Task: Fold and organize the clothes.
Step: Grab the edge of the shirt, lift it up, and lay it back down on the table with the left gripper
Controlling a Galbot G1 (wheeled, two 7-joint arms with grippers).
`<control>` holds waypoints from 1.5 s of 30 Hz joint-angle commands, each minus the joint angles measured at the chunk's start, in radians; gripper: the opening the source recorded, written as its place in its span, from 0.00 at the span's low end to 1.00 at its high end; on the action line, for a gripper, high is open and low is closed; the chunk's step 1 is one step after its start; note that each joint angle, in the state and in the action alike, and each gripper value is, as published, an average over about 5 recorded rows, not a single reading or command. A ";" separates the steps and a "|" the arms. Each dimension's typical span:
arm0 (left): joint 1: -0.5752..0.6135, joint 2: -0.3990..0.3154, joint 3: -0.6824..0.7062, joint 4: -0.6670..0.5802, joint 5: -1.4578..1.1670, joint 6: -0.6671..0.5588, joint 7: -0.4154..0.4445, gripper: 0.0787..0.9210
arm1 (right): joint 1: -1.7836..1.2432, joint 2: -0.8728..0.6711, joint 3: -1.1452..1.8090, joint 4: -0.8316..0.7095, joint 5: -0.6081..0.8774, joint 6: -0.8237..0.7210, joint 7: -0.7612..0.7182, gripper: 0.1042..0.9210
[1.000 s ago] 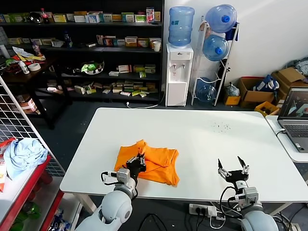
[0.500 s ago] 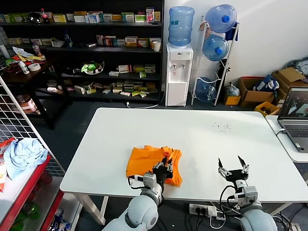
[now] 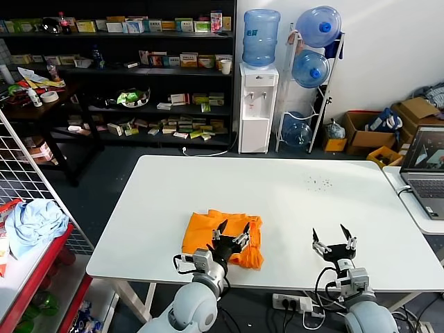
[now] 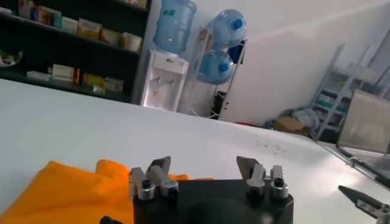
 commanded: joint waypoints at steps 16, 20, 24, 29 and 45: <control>0.027 0.220 -0.296 0.102 -0.214 0.192 0.196 0.88 | -0.023 -0.015 0.001 -0.004 0.005 0.007 -0.013 0.88; 0.015 0.211 -0.300 0.131 -0.238 0.212 0.238 0.88 | -0.024 -0.018 0.003 -0.002 0.006 0.005 -0.014 0.88; 0.002 0.201 -0.285 0.139 -0.241 0.219 0.263 0.88 | -0.020 -0.018 0.003 -0.002 0.007 0.003 -0.014 0.88; -0.021 0.186 -0.260 0.165 -0.232 0.220 0.279 0.88 | -0.017 -0.015 0.003 -0.003 0.008 0.001 -0.014 0.88; -0.032 0.163 -0.220 0.189 -0.187 0.218 0.304 0.77 | -0.013 -0.015 0.005 0.005 0.015 -0.004 -0.012 0.88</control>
